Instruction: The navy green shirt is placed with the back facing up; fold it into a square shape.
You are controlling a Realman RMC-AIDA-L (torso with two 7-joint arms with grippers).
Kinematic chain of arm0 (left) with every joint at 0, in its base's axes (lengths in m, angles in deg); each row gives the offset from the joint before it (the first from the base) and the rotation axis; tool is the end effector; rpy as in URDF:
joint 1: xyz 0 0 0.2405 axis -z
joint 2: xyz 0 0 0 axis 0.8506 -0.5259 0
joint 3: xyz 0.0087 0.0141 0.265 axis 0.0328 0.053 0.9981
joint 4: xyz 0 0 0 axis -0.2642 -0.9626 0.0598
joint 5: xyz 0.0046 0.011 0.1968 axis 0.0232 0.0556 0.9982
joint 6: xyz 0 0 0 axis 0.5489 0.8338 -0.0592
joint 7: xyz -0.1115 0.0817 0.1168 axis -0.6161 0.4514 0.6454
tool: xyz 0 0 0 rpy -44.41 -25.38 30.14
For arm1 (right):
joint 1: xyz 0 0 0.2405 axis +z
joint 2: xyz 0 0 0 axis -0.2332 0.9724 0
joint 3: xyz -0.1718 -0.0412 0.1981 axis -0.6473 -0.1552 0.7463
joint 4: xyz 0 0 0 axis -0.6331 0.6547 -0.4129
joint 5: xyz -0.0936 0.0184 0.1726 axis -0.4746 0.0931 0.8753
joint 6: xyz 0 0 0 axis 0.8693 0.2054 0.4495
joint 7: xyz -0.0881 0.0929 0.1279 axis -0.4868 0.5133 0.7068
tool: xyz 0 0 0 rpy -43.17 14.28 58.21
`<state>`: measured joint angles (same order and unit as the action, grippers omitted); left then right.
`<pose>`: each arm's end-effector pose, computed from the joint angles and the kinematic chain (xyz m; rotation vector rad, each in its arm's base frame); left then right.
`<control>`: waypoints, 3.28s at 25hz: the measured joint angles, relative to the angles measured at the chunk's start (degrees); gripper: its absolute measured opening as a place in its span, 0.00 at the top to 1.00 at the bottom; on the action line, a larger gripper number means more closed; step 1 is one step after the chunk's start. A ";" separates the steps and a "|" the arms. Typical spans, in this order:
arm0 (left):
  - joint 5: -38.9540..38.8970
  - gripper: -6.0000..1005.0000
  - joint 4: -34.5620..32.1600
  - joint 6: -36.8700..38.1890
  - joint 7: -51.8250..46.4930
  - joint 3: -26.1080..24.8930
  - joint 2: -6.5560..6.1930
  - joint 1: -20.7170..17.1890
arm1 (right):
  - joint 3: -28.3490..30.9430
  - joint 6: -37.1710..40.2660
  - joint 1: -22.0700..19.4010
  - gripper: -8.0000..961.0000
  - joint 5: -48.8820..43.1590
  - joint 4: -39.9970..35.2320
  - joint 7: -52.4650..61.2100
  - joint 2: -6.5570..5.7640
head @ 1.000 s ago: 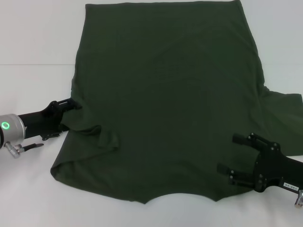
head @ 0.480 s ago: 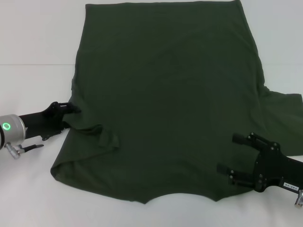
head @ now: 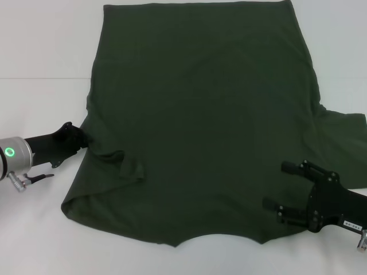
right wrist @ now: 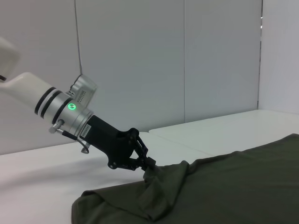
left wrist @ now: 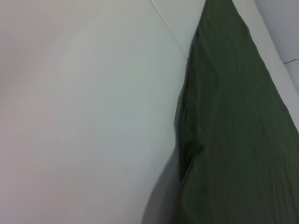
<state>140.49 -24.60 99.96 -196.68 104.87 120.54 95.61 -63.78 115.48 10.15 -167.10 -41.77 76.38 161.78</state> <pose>-0.3275 0.4150 -0.0334 -1.4994 -2.0571 -0.7412 0.2888 0.2937 -0.0529 -2.5041 0.3702 0.7929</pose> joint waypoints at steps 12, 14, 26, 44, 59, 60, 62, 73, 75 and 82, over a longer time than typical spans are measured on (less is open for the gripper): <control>-2.45 0.93 -0.06 -1.06 2.08 -0.32 0.13 0.19 | 0.00 -0.10 0.38 0.02 0.00 0.00 0.00 0.00; -3.86 0.93 -0.06 -1.45 3.28 -0.32 0.25 0.32 | 0.00 -0.17 0.38 0.02 0.00 0.02 0.00 0.05; -7.22 0.93 -0.14 -2.54 10.06 0.07 2.74 3.70 | 0.04 -0.15 0.35 0.02 0.00 0.39 0.00 0.09; -13.19 0.91 0.12 -6.44 21.93 0.10 6.71 5.18 | 0.04 -0.36 0.54 0.02 0.00 0.72 0.00 0.08; -18.01 0.54 0.84 6.56 33.85 4.95 3.42 1.65 | 0.10 -0.39 0.35 0.02 0.00 0.80 0.00 0.09; -17.91 0.50 0.31 7.57 34.03 6.33 2.93 1.08 | 0.11 -0.41 0.36 0.02 0.00 0.79 0.00 0.09; -17.80 0.36 -1.46 10.16 34.91 9.15 1.97 -0.49 | 0.13 -0.45 0.38 0.02 0.00 0.80 0.00 0.08; -15.28 0.13 -19.27 36.88 62.36 11.15 1.43 -12.12 | 0.42 -0.51 0.58 0.02 0.99 0.79 0.00 -0.07; -13.96 0.13 -20.47 39.21 66.21 11.04 1.59 -13.28 | 0.42 -0.55 0.61 0.02 1.01 0.79 0.00 -0.08; -12.16 0.13 -20.82 37.99 73.36 10.88 2.95 -16.48 | 0.40 -1.23 0.44 0.02 1.06 0.79 0.00 -0.03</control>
<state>128.32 -45.42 137.95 -123.32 115.75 123.48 79.13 -63.37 114.25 10.59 -166.04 -40.99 76.38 161.75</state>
